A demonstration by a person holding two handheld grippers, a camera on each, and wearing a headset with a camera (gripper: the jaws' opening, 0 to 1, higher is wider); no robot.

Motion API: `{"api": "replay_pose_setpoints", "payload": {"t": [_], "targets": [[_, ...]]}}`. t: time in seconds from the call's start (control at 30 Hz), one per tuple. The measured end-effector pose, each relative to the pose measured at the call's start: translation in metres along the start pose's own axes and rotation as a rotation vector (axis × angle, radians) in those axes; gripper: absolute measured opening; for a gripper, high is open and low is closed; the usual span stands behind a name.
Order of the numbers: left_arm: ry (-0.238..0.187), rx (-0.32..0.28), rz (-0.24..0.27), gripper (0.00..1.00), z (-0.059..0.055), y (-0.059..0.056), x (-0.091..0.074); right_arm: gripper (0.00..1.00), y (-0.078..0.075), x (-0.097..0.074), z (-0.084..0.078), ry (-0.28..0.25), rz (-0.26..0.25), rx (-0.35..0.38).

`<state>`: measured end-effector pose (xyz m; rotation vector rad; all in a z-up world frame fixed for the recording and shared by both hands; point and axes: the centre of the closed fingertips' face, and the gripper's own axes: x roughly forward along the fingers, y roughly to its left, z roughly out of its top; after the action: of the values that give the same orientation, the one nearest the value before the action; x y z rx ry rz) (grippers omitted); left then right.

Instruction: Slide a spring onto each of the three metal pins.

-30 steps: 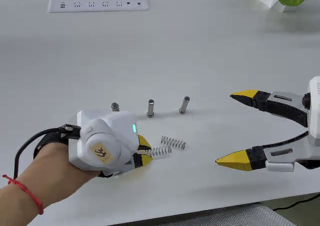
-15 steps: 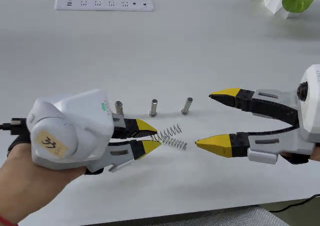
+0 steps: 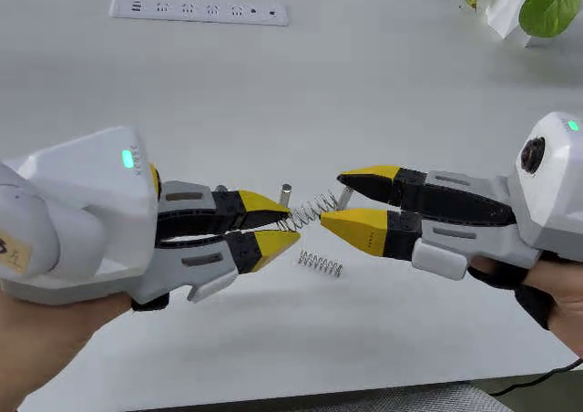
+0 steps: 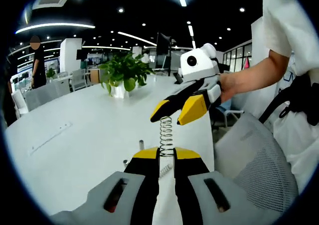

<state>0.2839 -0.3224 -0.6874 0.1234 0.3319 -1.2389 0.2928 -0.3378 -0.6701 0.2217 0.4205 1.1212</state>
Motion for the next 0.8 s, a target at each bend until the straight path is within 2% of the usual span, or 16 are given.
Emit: {"api": "replay_pose_setpoints", "payload": {"t": [0.1,0.3,0.53,0.8], "targets": [[-0.024,-0.015,0.003,0.06,0.005,0.001,-0.002,0.26,0.004,0.003,0.005,-0.028,0.014,0.02],[-0.064,-0.033,0.006,0.06,0.013,0.001,-0.005,0.18,0.007,0.005,0.009,-0.044,0.036,0.046],[-0.074,-0.038,0.0,0.06,0.015,0.0,-0.005,0.09,0.011,0.006,0.017,-0.077,0.054,0.072],[-0.073,-0.046,-0.008,0.07,0.014,-0.001,-0.004,0.07,0.014,0.007,0.017,-0.06,0.054,0.053]]}}
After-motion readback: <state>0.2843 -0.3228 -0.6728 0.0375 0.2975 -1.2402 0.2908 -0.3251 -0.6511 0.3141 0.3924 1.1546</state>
